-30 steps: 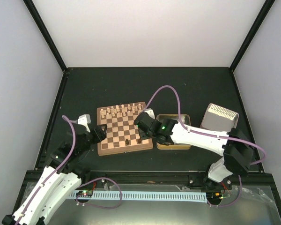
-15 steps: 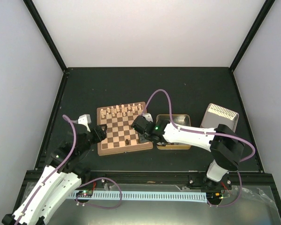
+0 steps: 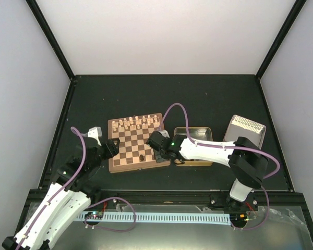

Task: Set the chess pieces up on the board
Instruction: Place the chess piece on the chessboard.

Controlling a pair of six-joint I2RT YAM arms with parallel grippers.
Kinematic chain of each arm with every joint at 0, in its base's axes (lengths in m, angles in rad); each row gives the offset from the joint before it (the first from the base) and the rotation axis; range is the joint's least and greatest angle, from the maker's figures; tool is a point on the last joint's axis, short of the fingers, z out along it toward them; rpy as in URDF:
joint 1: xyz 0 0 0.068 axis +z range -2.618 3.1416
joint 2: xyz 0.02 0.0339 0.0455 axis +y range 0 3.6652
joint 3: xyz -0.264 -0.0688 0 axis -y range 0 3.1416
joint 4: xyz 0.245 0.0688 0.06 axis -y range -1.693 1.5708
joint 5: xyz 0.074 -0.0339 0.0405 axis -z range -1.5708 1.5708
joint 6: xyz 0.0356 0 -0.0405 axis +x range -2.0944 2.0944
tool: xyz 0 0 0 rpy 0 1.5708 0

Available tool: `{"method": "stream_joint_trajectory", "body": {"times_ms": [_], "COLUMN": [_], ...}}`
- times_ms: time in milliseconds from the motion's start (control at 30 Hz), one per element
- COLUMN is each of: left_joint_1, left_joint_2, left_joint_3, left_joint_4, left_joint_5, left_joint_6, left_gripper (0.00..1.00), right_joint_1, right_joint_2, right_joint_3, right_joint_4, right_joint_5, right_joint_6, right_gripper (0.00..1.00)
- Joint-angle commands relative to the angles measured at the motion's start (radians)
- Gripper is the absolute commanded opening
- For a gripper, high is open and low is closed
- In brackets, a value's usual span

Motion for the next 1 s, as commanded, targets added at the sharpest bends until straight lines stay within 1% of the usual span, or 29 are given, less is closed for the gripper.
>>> {"method": "stream_joint_trajectory", "body": {"times_ms": [0, 167, 400, 567, 733, 967], "left_joint_1": [0.006, 0.006, 0.006, 0.006, 0.006, 0.006], "left_joint_2": [0.007, 0.008, 0.010, 0.009, 0.007, 0.012], "left_joint_3": [0.025, 0.023, 0.028, 0.028, 0.031, 0.038], "left_joint_4": [0.009, 0.010, 0.008, 0.007, 0.012, 0.041], "left_joint_5": [0.012, 0.016, 0.019, 0.023, 0.041, 0.088], "left_joint_6": [0.003, 0.003, 0.003, 0.004, 0.011, 0.033], "left_gripper": [0.70, 0.70, 0.70, 0.70, 0.70, 0.71], "right_joint_1": [0.005, 0.005, 0.005, 0.004, -0.004, -0.120], "right_joint_2": [0.023, 0.034, 0.014, -0.056, -0.151, -0.301], "right_joint_3": [-0.003, -0.004, 0.017, 0.012, -0.025, -0.181], "right_joint_4": [0.012, 0.008, -0.011, -0.007, 0.007, -0.031], "right_joint_5": [-0.025, -0.003, 0.020, 0.039, 0.099, 0.187], "right_joint_6": [0.004, 0.005, 0.008, 0.022, 0.059, 0.135], "right_gripper": [0.09, 0.13, 0.23, 0.25, 0.28, 0.30]}}
